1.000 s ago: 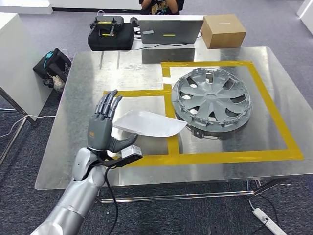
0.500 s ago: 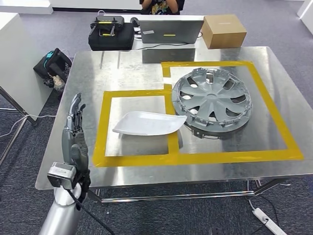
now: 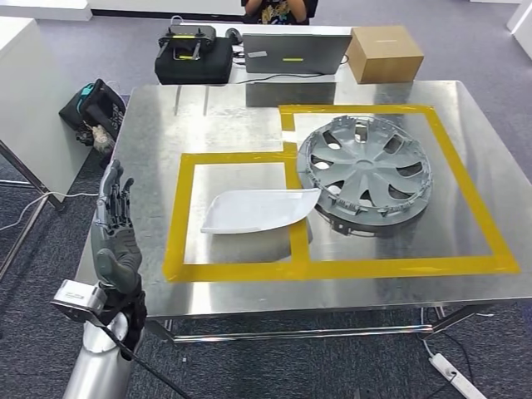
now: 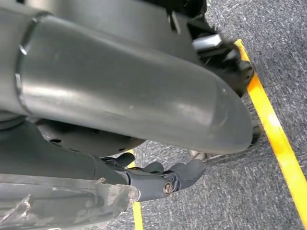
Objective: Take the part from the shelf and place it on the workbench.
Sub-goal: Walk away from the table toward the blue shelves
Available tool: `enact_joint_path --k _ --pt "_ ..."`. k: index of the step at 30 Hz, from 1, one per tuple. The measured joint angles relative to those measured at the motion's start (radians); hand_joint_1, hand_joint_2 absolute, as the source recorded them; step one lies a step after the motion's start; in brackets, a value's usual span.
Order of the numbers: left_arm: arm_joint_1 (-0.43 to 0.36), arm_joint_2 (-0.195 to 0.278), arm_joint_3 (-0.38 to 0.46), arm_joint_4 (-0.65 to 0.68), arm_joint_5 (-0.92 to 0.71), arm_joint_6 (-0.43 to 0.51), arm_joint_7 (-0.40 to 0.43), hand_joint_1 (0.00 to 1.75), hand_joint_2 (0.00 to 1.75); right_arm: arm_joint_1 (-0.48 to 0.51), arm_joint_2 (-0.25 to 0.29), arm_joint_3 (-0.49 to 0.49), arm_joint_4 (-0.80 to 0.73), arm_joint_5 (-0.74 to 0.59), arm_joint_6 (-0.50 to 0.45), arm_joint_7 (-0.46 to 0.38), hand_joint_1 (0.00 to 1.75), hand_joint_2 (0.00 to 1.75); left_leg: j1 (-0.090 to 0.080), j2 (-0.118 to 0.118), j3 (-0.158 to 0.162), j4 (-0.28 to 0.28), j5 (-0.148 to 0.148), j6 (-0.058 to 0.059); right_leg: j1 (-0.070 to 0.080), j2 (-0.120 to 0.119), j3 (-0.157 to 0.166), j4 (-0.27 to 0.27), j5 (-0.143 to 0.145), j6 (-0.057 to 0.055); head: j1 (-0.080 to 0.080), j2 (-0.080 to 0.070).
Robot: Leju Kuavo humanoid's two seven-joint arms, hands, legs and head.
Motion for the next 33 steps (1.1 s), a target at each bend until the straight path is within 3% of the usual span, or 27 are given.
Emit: enact_joint_path --k 1,2,3,5,6,8,10,11,12,15,16,17,18,20,22,23,25,27,30,31,32,33 --pt "0.001 -0.001 0.003 0.0 0.0 -0.002 0.0 0.0 0.0 0.001 0.0 -0.001 0.0 0.0 -0.001 -0.001 0.0 0.0 0.002 0.001 -0.003 0.0 0.002 -0.002 -0.003 0.0 -0.012 0.038 -0.011 0.004 0.0 0.0" --pt "0.001 -0.002 0.007 0.0 0.0 -0.004 0.0 0.0 0.0 0.001 0.0 -0.001 0.0 -0.001 -0.002 -0.001 0.0 0.0 0.004 0.001 -0.006 0.0 0.005 -0.006 -0.005 -0.001 -0.006 0.039 -0.003 0.009 0.0 0.0" --pt "0.001 -0.003 0.01 0.0 0.0 -0.006 0.0 0.0 0.0 0.001 0.0 -0.002 0.0 -0.001 -0.002 -0.001 0.0 0.0 0.008 0.001 -0.009 0.001 0.009 -0.011 -0.008 -0.001 0.02 -0.003 0.022 0.013 0.0 0.0" --pt "0.0 -0.006 0.016 0.0 0.0 -0.01 0.0 0.0 0.0 -0.001 0.001 -0.002 0.0 -0.001 -0.003 -0.002 0.0 0.0 0.015 0.0 -0.017 0.003 0.017 -0.025 -0.015 0.0 0.108 -0.147 0.075 0.025 0.001 0.0" --pt "0.0 -0.009 0.019 0.0 0.001 -0.012 0.0 0.0 0.0 -0.002 0.001 -0.003 0.0 -0.002 -0.003 -0.002 0.0 0.0 0.017 -0.001 -0.02 0.005 0.022 -0.033 -0.016 0.004 0.138 -0.199 0.092 0.023 0.001 0.0" --pt "-0.001 -0.014 0.025 0.0 0.001 -0.017 0.001 0.0 0.0 -0.003 0.002 -0.003 0.0 -0.003 -0.003 -0.003 0.0 0.0 0.017 -0.004 -0.026 0.007 0.034 -0.05 -0.013 0.015 0.147 -0.228 0.097 0.01 -0.001 0.0" --pt "-0.001 -0.018 0.031 0.0 0.001 -0.02 0.001 0.0 0.0 -0.003 0.002 -0.004 0.0 -0.004 -0.004 -0.004 0.0 0.0 0.02 -0.006 -0.03 0.005 0.043 -0.066 -0.012 0.017 0.127 -0.222 0.104 -0.014 -0.004 0.0" --pt "-0.001 -0.019 0.034 0.0 0.001 -0.022 0.002 0.0 0.0 -0.003 0.002 -0.004 0.0 -0.005 -0.004 -0.004 0.0 0.0 0.022 -0.005 -0.035 0.011 0.031 -0.071 -0.011 0.015 0.122 -0.221 0.11 -0.026 -0.006 0.0" --pt "-0.001 -0.019 0.037 0.0 0.001 -0.022 0.002 0.0 0.0 -0.003 0.002 -0.004 0.0 -0.006 -0.004 -0.004 0.0 0.0 0.022 -0.004 -0.047 0.039 -0.001 -0.074 -0.011 0.013 0.114 -0.221 0.12 -0.037 -0.007 0.0" --pt "-0.002 -0.019 0.043 0.001 0.001 -0.023 0.001 0.0 0.0 -0.002 0.002 -0.004 0.0 -0.007 -0.005 -0.004 0.0 0.0 0.017 -0.002 -0.107 0.23 -0.144 -0.073 -0.005 0.008 0.082 -0.221 0.151 -0.054 -0.012 0.0" --pt "-0.002 -0.019 0.045 0.001 0.001 -0.024 0.001 0.0 0.0 -0.001 0.002 -0.004 0.0 -0.007 -0.005 -0.004 0.0 0.0 0.015 -0.002 -0.115 0.282 -0.167 -0.071 -0.001 0.007 0.07 -0.22 0.16 -0.056 -0.013 0.0" --pt "-0.001 -0.019 0.046 0.002 0.001 -0.025 0.001 0.0 0.0 -0.001 0.002 -0.004 0.0 -0.007 -0.005 -0.004 0.0 0.0 0.012 -0.002 -0.108 0.303 -0.171 -0.067 0.002 0.006 0.058 -0.22 0.168 -0.057 -0.013 0.0" --pt "-0.002 -0.02 0.047 0.002 0.0 -0.025 0.001 0.0 0.0 -0.001 0.002 -0.004 0.0 -0.007 -0.005 -0.004 0.0 0.0 0.009 -0.002 -0.081 0.284 -0.158 -0.061 0.005 0.006 0.047 -0.22 0.176 -0.056 -0.012 0.0" --pt "-0.004 -0.021 0.048 0.002 0.0 -0.026 0.002 0.0 0.0 -0.002 0.002 -0.004 0.0 -0.007 -0.005 -0.004 0.0 0.0 0.0 -0.002 0.018 0.16 -0.125 -0.045 0.008 0.006 0.028 -0.22 0.192 -0.051 -0.013 0.0" --pt "-0.009 -0.024 0.049 0.002 0.0 -0.029 0.002 0.0 0.0 -0.002 0.002 -0.004 0.0 -0.007 -0.005 -0.005 0.0 0.0 -0.008 -0.002 0.098 0.043 -0.117 -0.032 0.011 0.005 0.017 -0.219 0.207 -0.043 -0.011 0.0" --pt "-0.012 -0.026 0.05 0.002 0.0 -0.031 0.002 0.0 0.0 -0.002 0.002 -0.004 0.0 -0.007 -0.005 -0.006 0.0 0.0 -0.012 -0.002 0.113 0.016 -0.119 -0.027 0.011 0.005 0.015 -0.22 0.214 -0.038 -0.012 0.0" --pt "-0.013 -0.028 0.053 0.004 0.0 -0.035 0.003 0.0 0.0 -0.002 0.002 -0.004 0.0 -0.007 -0.005 -0.006 0.0 0.0 -0.013 -0.001 0.107 0.007 -0.108 -0.016 0.009 0.004 0.013 -0.225 0.228 -0.027 -0.015 0.0" --pt "-0.016 -0.029 0.057 0.006 0.0 -0.036 0.004 0.0 0.0 -0.002 0.002 -0.004 0.0 -0.007 -0.005 -0.006 0.0 0.0 -0.009 0.003 0.094 0.002 -0.09 -0.002 0.008 0.003 -0.003 -0.202 0.198 -0.015 -0.013 0.0" --pt "-0.017 -0.031 0.064 0.007 0.0 -0.037 0.004 0.0 0.0 -0.001 0.002 -0.004 0.0 -0.009 -0.005 -0.006 0.0 0.0 -0.007 0.006 0.06 0.001 -0.06 0.008 0.006 0.0 -0.055 -0.032 0.064 -0.002 -0.006 0.0" --pt "-0.016 -0.031 0.067 0.007 0.0 -0.037 0.004 0.0 0.0 -0.001 0.002 -0.004 0.0 -0.009 -0.006 -0.006 0.0 0.0 -0.007 0.007 0.047 0.001 -0.05 0.008 0.005 0.0 -0.065 0.026 0.038 0.001 -0.006 0.0" --pt "-0.016 -0.031 0.07 0.008 0.0 -0.037 0.004 0.0 0.0 -0.001 0.002 -0.004 0.0 -0.01 -0.006 -0.006 0.0 0.0 -0.007 0.007 0.034 0.002 -0.04 0.006 0.005 0.0 -0.061 0.056 0.034 0.002 -0.006 0.0" --pt "-0.016 -0.031 0.073 0.008 0.0 -0.037 0.004 0.0 0.0 -0.001 0.002 -0.004 0.0 -0.01 -0.006 -0.006 0.0 0.0 -0.007 0.008 0.022 0.003 -0.03 0.005 0.005 0.0 -0.04 0.051 0.05 0.003 -0.006 0.0"
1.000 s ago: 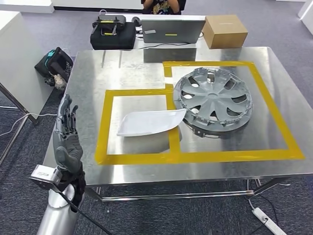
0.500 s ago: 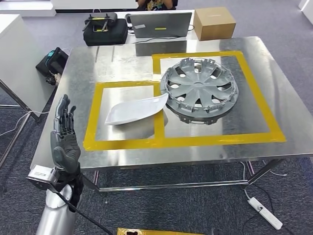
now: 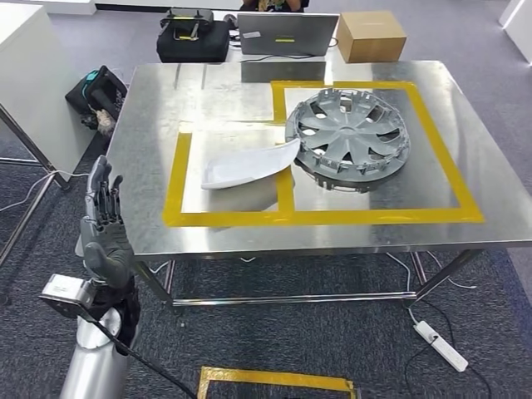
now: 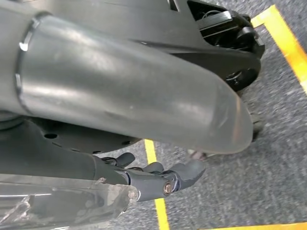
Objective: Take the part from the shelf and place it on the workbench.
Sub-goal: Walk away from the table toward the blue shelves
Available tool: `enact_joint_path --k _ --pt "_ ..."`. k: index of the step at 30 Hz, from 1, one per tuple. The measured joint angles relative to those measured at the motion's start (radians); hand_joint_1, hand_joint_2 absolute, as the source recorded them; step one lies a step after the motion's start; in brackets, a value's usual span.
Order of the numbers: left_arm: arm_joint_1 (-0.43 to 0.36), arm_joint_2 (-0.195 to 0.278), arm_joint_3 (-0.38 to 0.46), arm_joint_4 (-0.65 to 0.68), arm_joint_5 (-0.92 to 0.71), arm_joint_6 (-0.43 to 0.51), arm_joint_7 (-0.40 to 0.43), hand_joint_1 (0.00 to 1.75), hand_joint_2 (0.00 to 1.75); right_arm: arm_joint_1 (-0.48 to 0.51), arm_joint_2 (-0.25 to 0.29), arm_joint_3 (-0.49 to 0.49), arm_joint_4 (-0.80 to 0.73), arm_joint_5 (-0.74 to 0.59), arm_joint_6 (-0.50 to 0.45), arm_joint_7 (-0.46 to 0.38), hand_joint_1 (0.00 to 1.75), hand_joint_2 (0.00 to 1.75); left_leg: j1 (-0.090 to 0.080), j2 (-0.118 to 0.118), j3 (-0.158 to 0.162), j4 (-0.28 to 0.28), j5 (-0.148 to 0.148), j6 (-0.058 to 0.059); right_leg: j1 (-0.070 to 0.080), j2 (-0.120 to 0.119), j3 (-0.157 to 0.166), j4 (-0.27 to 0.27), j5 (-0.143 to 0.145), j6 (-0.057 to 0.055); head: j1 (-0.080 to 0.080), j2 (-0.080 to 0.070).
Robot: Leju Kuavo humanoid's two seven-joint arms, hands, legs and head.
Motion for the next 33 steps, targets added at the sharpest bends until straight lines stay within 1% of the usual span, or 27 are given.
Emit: enact_joint_path --k 1,2,3,4,5,6,7,8,9,10,12,13,14,15,16,18,19,20,22,24,25,26,28,29,30,31,33 --pt "0.0 0.0 0.003 0.0 0.002 0.0 0.0 0.0 0.0 0.0 0.0 0.0 0.0 -0.001 0.0 0.0 0.0 0.0 0.0 0.0 -0.011 0.0 0.009 -0.003 0.0 0.0 0.04 -0.043 0.026 0.0 0.0 0.0" --pt "0.001 0.0 0.007 0.0 0.005 -0.001 0.0 0.0 0.0 -0.001 0.0 0.0 0.0 -0.002 0.0 0.0 0.0 0.0 0.0 0.0 -0.02 0.001 0.018 -0.007 -0.001 -0.001 0.094 -0.112 0.045 -0.001 0.0 0.0" --pt "0.001 0.0 0.012 0.0 0.01 -0.003 0.0 0.0 0.0 -0.002 0.0 0.0 0.0 -0.003 0.0 -0.001 0.0 0.0 -0.001 -0.001 -0.027 0.002 0.026 -0.011 0.0 0.0 0.151 -0.191 0.049 -0.003 0.0 0.0" --pt "0.001 0.0 0.016 0.0 0.016 -0.004 0.0 0.0 0.0 -0.003 0.0 0.0 0.0 -0.004 0.0 -0.001 0.0 0.0 -0.002 -0.001 -0.031 0.003 0.034 -0.017 0.001 0.001 0.192 -0.252 0.046 -0.007 -0.001 0.0" --pt "0.001 -0.001 0.02 0.0 0.02 -0.005 0.0 0.0 0.0 -0.004 0.0 0.0 0.0 -0.005 0.0 -0.001 0.0 0.0 -0.004 -0.001 -0.033 0.003 0.041 -0.022 0.002 0.002 0.215 -0.29 0.037 -0.012 -0.001 0.0" --pt "0.001 -0.001 0.024 -0.001 0.024 -0.006 0.0 0.0 0.0 -0.003 0.0 0.0 0.0 -0.005 0.0 -0.002 0.0 0.0 -0.004 -0.001 -0.034 0.002 0.048 -0.028 0.005 0.003 0.22 -0.304 0.034 -0.019 -0.001 0.0" --pt "0.002 -0.002 0.028 -0.001 0.026 -0.007 0.0 0.0 0.0 -0.002 0.0 0.0 0.0 -0.006 0.0 -0.002 0.0 0.0 -0.003 -0.001 -0.034 0.0 0.056 -0.033 0.005 0.003 0.211 -0.302 0.039 -0.029 -0.001 0.0" --pt "0.004 -0.002 0.032 -0.001 0.029 -0.01 0.001 0.0 0.0 -0.001 0.0 0.0 0.0 -0.006 0.0 -0.001 0.0 0.0 -0.002 -0.001 -0.037 0.003 0.051 -0.039 0.005 0.001 0.205 -0.304 0.046 -0.038 0.0 0.0" --pt "0.006 -0.002 0.037 -0.001 0.031 -0.013 0.002 0.0 0.0 -0.001 0.0 0.0 0.0 -0.006 0.0 -0.001 0.0 0.0 -0.001 -0.002 -0.044 0.017 0.029 -0.044 0.003 -0.001 0.199 -0.305 0.055 -0.049 -0.002 0.0" --pt "0.007 -0.002 0.041 -0.001 0.033 -0.017 0.003 0.0 0.0 -0.002 0.0 0.0 0.0 -0.006 0.0 -0.001 0.0 0.0 0.0 -0.002 -0.058 0.053 -0.011 -0.05 0.002 -0.002 0.191 -0.306 0.067 -0.057 -0.004 0.0" --pt "0.009 -0.002 0.047 -0.001 0.034 -0.02 0.006 0.0 0.0 -0.001 0.0 0.0 0.0 -0.006 0.0 -0.001 0.0 0.0 0.001 -0.002 -0.095 0.177 -0.113 -0.058 0.001 -0.003 0.169 -0.304 0.09 -0.065 -0.008 0.0" --pt "0.01 -0.002 0.048 0.0 0.035 -0.021 0.007 0.0 0.0 0.0 0.0 0.0 0.0 -0.006 0.0 -0.001 0.0 0.0 0.002 -0.002 -0.11 0.241 -0.146 -0.06 0.002 -0.003 0.156 -0.303 0.1 -0.065 -0.008 0.0" --pt "0.011 -0.002 0.05 0.0 0.035 -0.021 0.008 0.0 0.0 0.001 0.0 -0.001 0.0 -0.006 0.0 -0.001 0.0 0.0 0.002 -0.002 -0.113 0.282 -0.157 -0.061 0.002 -0.004 0.142 -0.302 0.109 -0.064 -0.008 0.0" --pt "0.012 -0.002 0.052 0.0 0.035 -0.021 0.008 0.0 0.0 0.001 0.0 -0.001 0.0 -0.006 0.0 -0.001 0.0 0.0 0.002 -0.002 -0.1 0.287 -0.147 -0.061 0.001 -0.004 0.129 -0.302 0.118 -0.062 -0.008 0.0" --pt "0.013 -0.002 0.054 0.0 0.035 -0.021 0.008 0.0 0.0 0.001 0.0 -0.001 0.0 -0.007 0.0 -0.001 0.0 0.0 0.002 -0.002 -0.067 0.253 -0.124 -0.059 0.001 -0.003 0.118 -0.302 0.126 -0.059 -0.008 0.0" --pt "0.012 -0.002 0.057 -0.001 0.036 -0.026 0.013 0.0 0.0 0.001 0.0 -0.001 0.0 -0.008 0.0 -0.001 0.0 0.0 0.002 -0.002 0.033 0.114 -0.081 -0.055 0.001 -0.002 0.1 -0.3 0.139 -0.05 -0.008 0.0" --pt "0.011 -0.002 0.057 0.0 0.038 -0.031 0.018 0.0 0.0 0.0 0.0 -0.001 0.0 -0.009 0.001 -0.002 0.0 0.0 0.001 -0.003 0.075 0.048 -0.075 -0.052 0.002 -0.002 0.094 -0.3 0.145 -0.044 -0.008 0.0" --pt "0.01 -0.002 0.059 0.0 0.042 -0.038 0.024 0.0 0.0 0.0 0.0 -0.001 0.0 -0.01 0.001 -0.002 0.0 0.0 -0.001 -0.004 0.1 0.005 -0.076 -0.048 0.003 -0.002 0.09 -0.299 0.151 -0.038 -0.008 0.0" --pt "0.012 0.0 0.064 0.002 0.052 -0.048 0.034 0.0 0.0 0.002 0.0 -0.003 0.0 -0.014 0.002 -0.003 0.0 0.0 -0.004 -0.005 0.106 -0.021 -0.078 -0.034 0.003 -0.002 0.085 -0.303 0.165 -0.027 -0.008 0.0" --pt "0.014 0.001 0.071 0.003 0.057 -0.05 0.036 0.0 0.0 0.004 0.0 -0.004 0.0 -0.017 0.005 -0.004 0.0 0.0 -0.003 -0.003 0.099 -0.026 -0.068 -0.017 0.001 -0.002 0.073 -0.294 0.156 -0.017 -0.007 0.0" --pt "0.014 0.001 0.074 0.004 0.059 -0.05 0.037 0.0 0.0 0.005 0.0 -0.004 0.0 -0.018 0.007 -0.005 0.0 0.0 -0.001 -0.001 0.097 -0.028 -0.062 -0.009 0.0 -0.003 0.059 -0.264 0.134 -0.013 -0.005 0.0" --pt "0.014 0.002 0.077 0.005 0.061 -0.051 0.037 0.0 0.0 0.006 0.0 -0.004 0.0 -0.018 0.008 -0.006 0.0 0.0 0.0 0.0 0.093 -0.029 -0.058 -0.004 -0.001 -0.003 0.036 -0.212 0.099 -0.009 -0.002 0.0" --pt "0.015 0.003 0.083 0.008 0.058 -0.049 0.04 0.0 0.0 0.008 -0.001 -0.005 0.0 -0.018 0.013 -0.008 0.0 0.0 -0.001 0.001 0.086 -0.028 -0.053 0.002 -0.002 -0.003 -0.014 -0.075 0.032 -0.004 0.002 0.0" --pt "0.016 0.004 0.086 0.012 0.05 -0.046 0.047 0.0 0.0 0.01 -0.002 -0.005 0.0 -0.018 0.019 -0.011 0.0 0.0 -0.002 0.001 0.083 -0.027 -0.051 0.003 -0.002 -0.003 -0.028 -0.031 0.018 -0.003 0.001 0.0" --pt "0.016 0.005 0.089 0.017 0.035 -0.042 0.064 0.0 0.0 0.013 -0.005 -0.005 0.0 -0.019 0.026 -0.013 0.0 0.0 -0.003 0.001 0.081 -0.027 -0.05 0.003 -0.002 -0.003 -0.024 -0.023 0.023 -0.003 0.002 0.0" --pt "0.015 0.006 0.091 0.028 0.015 -0.039 0.093 0.0 0.0 0.017 -0.008 -0.005 0.0 -0.02 0.032 -0.015 0.0 0.0 -0.004 0.0 0.081 -0.026 -0.049 0.003 -0.001 -0.003 0.0 -0.056 0.045 -0.005 0.001 0.0" --pt "0.008 0.012 0.095 0.071 -0.027 -0.039 0.168 0.0 0.0 0.022 -0.014 -0.007 0.0 -0.023 0.041 -0.016 0.0 0.0 -0.005 -0.002 0.082 -0.026 -0.048 0.001 0.001 -0.003 0.084 -0.195 0.1 -0.013 0.002 0.0"
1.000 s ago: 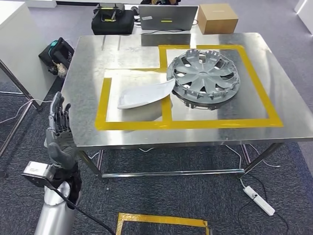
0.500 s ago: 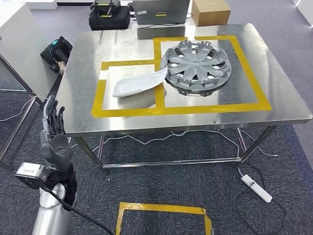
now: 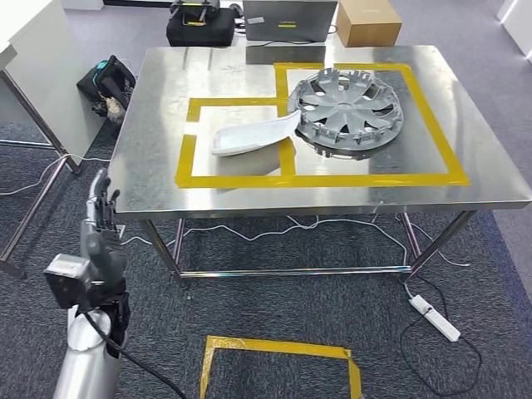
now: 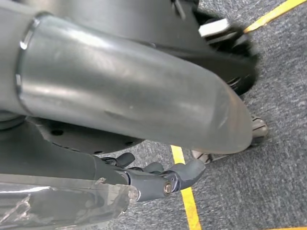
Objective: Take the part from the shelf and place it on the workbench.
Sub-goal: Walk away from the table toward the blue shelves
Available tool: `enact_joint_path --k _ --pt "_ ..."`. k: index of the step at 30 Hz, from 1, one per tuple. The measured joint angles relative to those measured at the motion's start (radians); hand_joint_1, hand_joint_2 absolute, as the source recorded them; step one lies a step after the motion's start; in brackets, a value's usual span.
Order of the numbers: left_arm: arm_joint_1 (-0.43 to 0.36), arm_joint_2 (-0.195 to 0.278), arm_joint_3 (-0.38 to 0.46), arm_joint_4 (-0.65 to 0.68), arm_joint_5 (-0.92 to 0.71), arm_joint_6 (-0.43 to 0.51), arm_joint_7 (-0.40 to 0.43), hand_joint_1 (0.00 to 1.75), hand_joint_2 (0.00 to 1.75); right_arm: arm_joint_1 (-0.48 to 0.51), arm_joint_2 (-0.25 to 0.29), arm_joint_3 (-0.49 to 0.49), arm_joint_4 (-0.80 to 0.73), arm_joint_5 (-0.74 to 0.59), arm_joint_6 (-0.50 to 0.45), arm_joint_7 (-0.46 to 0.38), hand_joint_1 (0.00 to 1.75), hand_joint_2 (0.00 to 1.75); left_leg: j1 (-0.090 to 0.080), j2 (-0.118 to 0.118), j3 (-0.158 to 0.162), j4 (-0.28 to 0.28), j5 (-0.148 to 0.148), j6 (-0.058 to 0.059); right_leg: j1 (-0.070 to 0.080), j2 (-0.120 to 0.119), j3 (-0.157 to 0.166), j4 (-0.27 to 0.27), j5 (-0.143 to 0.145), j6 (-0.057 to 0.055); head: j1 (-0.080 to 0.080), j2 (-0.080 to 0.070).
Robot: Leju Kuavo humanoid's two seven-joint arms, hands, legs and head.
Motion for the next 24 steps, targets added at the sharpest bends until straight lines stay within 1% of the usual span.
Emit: enact_joint_path --k 1,2,3,6,11,14,16,19,24 --pt "-0.006 0.004 0.002 0.034 -0.018 0.0 0.028 0.0 0.0 0.0 -0.002 -0.001 0.0 -0.001 0.003 0.001 0.0 0.0 -0.001 -0.001 -0.003 0.002 0.001 -0.003 0.002 0.0 0.034 -0.062 0.015 -0.004 0.0 0.0" --pt "-0.012 0.008 0.006 0.07 -0.031 0.0 0.043 0.0 0.0 0.0 -0.004 -0.003 0.0 -0.001 0.006 0.001 0.0 0.0 -0.004 -0.001 -0.007 0.006 0.002 -0.006 0.002 0.001 0.053 -0.1 0.021 -0.007 -0.001 0.0" --pt "-0.017 0.011 0.01 0.104 -0.039 0.001 0.047 0.0 0.0 0.0 -0.005 -0.004 0.0 -0.001 0.007 0.002 0.0 0.0 -0.005 0.0 -0.013 0.01 0.003 -0.007 0.003 0.002 0.057 -0.113 0.018 -0.008 -0.002 0.0" --pt "-0.028 0.019 0.018 0.177 -0.048 0.003 0.046 0.0 0.0 0.006 -0.007 -0.008 0.0 -0.001 0.007 0.003 0.0 0.0 -0.005 0.001 -0.024 0.013 0.008 -0.005 0.004 0.006 0.047 -0.113 0.022 -0.008 -0.004 0.0" --pt "-0.041 0.024 0.025 0.229 -0.051 0.005 0.048 0.0 0.0 0.01 -0.009 -0.011 0.0 -0.001 0.007 0.003 0.0 0.0 -0.002 0.001 -0.029 0.007 0.018 -0.018 0.009 0.005 0.039 -0.109 0.025 -0.019 -0.003 0.0" --pt "-0.043 0.026 0.032 0.249 -0.072 0.019 0.076 0.0 0.0 0.01 -0.01 -0.013 0.0 0.0 0.007 0.003 0.0 0.0 -0.001 0.001 -0.033 0.006 0.022 -0.025 0.01 0.004 0.036 -0.108 0.029 -0.025 -0.003 0.0" --pt "-0.049 0.028 0.05 0.285 -0.096 0.047 0.097 0.0 0.0 0.01 -0.01 -0.013 0.0 0.0 0.007 0.004 0.0 0.0 -0.001 0.001 -0.035 0.006 0.024 -0.028 0.01 0.004 0.033 -0.108 0.031 -0.028 -0.003 0.0" --pt "-0.073 0.04 0.098 0.408 -0.168 0.127 0.112 0.0 0.0 0.01 -0.01 -0.014 0.0 0.004 0.006 0.01 0.0 0.0 -0.001 0.001 -0.038 0.006 0.027 -0.029 0.01 0.004 0.03 -0.108 0.035 -0.028 -0.003 0.0" --pt "-0.13 0.082 0.209 0.709 -0.261 0.266 0.125 0.0 0.0 0.009 -0.01 -0.014 0.0 0.014 0.007 0.017 0.0 0.0 -0.001 0.001 -0.042 0.007 0.032 -0.029 0.009 0.004 0.026 -0.108 0.041 -0.027 -0.003 0.0"
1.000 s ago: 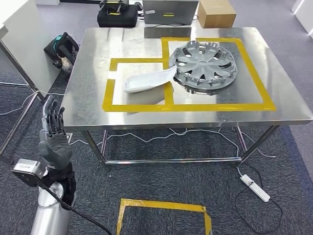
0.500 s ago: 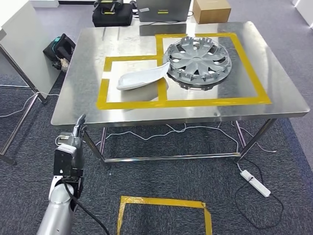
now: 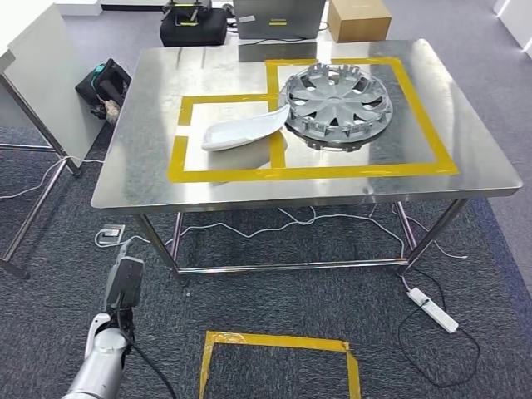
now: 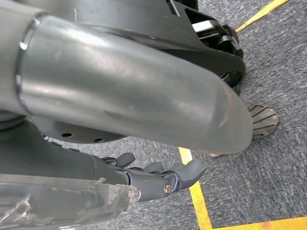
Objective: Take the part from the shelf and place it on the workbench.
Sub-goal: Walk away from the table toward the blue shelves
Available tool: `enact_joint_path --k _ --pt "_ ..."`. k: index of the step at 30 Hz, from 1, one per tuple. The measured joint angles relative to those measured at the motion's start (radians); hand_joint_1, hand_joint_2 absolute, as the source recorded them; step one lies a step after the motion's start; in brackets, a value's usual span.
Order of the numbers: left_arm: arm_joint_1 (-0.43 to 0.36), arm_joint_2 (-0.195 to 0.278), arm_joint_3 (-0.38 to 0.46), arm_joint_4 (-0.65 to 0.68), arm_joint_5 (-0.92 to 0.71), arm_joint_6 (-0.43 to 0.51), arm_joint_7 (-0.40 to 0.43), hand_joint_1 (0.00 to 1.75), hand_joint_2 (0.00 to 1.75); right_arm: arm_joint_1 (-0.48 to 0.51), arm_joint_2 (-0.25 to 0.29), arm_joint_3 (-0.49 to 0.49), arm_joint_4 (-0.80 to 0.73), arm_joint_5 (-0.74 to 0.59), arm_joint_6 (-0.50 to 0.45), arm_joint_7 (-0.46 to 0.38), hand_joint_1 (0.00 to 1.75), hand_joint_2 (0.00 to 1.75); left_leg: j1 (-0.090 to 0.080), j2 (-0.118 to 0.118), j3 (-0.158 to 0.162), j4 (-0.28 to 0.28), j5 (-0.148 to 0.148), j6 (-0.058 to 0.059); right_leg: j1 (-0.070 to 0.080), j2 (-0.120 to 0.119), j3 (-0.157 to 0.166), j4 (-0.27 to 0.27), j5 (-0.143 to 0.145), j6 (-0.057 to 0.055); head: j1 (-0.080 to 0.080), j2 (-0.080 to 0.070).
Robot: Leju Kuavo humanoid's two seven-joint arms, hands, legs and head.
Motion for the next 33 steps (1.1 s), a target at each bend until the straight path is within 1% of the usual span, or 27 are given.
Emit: enact_joint_path --k 3,7,10,13,18,21,25,33 --pt "-0.019 0.03 0.057 0.163 -0.032 0.033 0.037 0.0 0.0 -0.001 0.0 0.0 0.0 0.007 0.0 0.005 0.0 0.0 0.0 0.0 -0.001 0.0 0.002 0.0 0.0 0.0 -0.001 0.0 0.001 0.0 0.0 0.0" --pt "-0.024 0.059 0.103 0.329 -0.062 0.001 0.149 0.0 0.0 -0.009 0.0 0.001 0.0 0.02 0.003 0.021 0.0 0.0 0.0 0.0 -0.003 0.0 0.002 0.001 0.0 0.0 -0.002 0.0 0.002 0.0 0.0 0.0" --pt "-0.015 0.072 0.124 0.421 -0.081 -0.025 0.22 0.0 0.0 -0.018 0.0 0.002 0.0 0.027 0.003 0.031 0.0 0.0 0.0 0.0 -0.004 0.0 0.003 0.0 0.0 -0.001 -0.003 0.0 0.003 0.0 0.0 0.0" --pt "0.003 0.08 0.135 0.485 -0.104 -0.041 0.294 0.0 0.0 -0.025 0.0 0.004 0.0 0.029 0.002 0.034 0.0 0.0 0.0 0.0 -0.005 0.0 0.003 0.001 0.0 -0.001 -0.004 0.0 0.003 0.0 0.0 0.0" --pt "0.049 0.084 0.156 0.556 -0.111 -0.079 0.423 0.0 0.0 -0.032 -0.001 0.011 0.0 0.033 0.009 0.037 0.0 0.0 0.0 0.0 -0.005 0.0 0.003 0.001 0.0 -0.001 -0.005 0.0 0.003 0.0 0.0 0.0" --pt "0.084 0.082 0.167 0.583 -0.115 -0.091 0.47 0.0 0.0 -0.033 -0.002 0.017 0.0 0.035 0.011 0.038 0.0 0.0 0.0 0.0 -0.006 0.0 0.003 0.001 0.0 -0.001 -0.005 0.0 0.003 0.0 0.0 0.0" --pt "0.11 0.077 0.17 0.606 -0.123 -0.084 0.498 0.0 0.0 -0.033 -0.002 0.02 0.0 0.034 0.009 0.038 0.0 0.0 0.0 0.0 -0.006 0.0 0.003 0.001 0.0 -0.001 -0.006 0.0 0.003 0.0 0.0 0.0" --pt "0.117 0.07 0.179 0.623 -0.134 -0.089 0.516 0.0 0.0 -0.032 -0.002 0.026 0.0 0.038 0.007 0.039 0.0 0.0 0.0 0.0 -0.007 0.0 0.005 0.001 0.0 -0.001 -0.006 0.0 0.005 -0.001 0.0 0.0"
